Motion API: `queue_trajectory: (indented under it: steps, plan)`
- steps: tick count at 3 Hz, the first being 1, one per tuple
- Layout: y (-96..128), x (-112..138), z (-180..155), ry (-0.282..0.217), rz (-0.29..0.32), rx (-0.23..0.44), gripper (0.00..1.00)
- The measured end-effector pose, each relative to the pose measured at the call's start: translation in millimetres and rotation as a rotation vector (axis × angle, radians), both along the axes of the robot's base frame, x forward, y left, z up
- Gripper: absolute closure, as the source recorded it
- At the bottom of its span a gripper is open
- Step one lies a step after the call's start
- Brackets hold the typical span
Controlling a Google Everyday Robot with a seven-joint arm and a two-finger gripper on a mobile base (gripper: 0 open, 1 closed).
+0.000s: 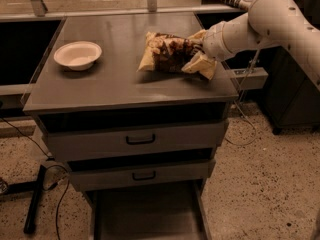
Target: Pick brown chip bag from bottom drawer and place on counter
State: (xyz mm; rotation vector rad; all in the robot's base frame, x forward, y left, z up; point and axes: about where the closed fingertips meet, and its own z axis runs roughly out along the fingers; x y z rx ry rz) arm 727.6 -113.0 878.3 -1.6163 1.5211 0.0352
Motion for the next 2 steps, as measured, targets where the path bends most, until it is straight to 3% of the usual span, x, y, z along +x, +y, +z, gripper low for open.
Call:
queue_trajectory:
  steps: [1,2]
  plan:
    - [0.0,0.0,0.0,0.000,0.000,0.000,0.00]
    - [0.1,0.0,-0.1,0.000,0.000,0.000,0.00]
